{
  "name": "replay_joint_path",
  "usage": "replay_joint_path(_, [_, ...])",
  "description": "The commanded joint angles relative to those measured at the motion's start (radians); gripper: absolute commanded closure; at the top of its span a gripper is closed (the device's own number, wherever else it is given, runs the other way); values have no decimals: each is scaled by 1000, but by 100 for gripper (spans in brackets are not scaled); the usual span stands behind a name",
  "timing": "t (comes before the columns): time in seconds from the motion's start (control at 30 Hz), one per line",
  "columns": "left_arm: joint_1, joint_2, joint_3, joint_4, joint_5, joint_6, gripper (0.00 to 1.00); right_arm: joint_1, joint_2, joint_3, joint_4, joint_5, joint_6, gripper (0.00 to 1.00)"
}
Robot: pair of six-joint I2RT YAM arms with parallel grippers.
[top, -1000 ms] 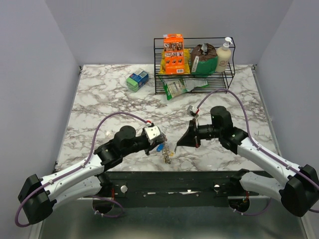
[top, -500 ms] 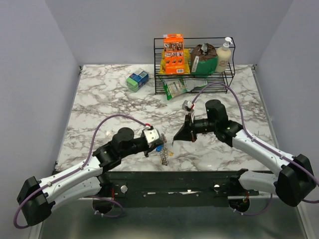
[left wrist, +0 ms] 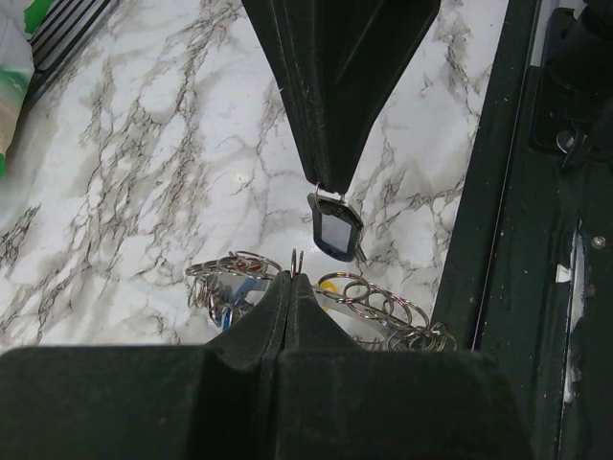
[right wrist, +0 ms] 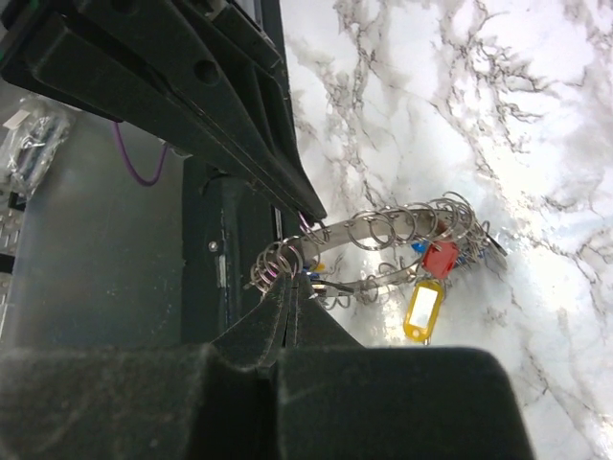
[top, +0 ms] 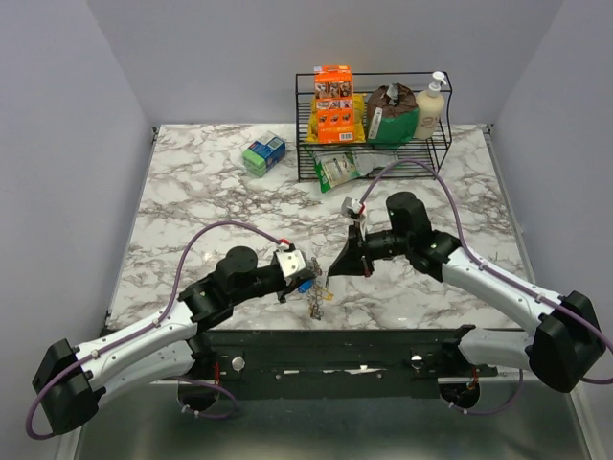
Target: Put the keys on the keyring
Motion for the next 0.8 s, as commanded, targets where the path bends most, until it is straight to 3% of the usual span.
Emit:
replay_joint_path(0.0, [-6,-3,3,74,22,8,100,31,13,40,-9,-24,-23,100])
replay_joint_path(0.77, [-26,-1,1,83,22,-12,100,69,69,81,-29,16,-34,100])
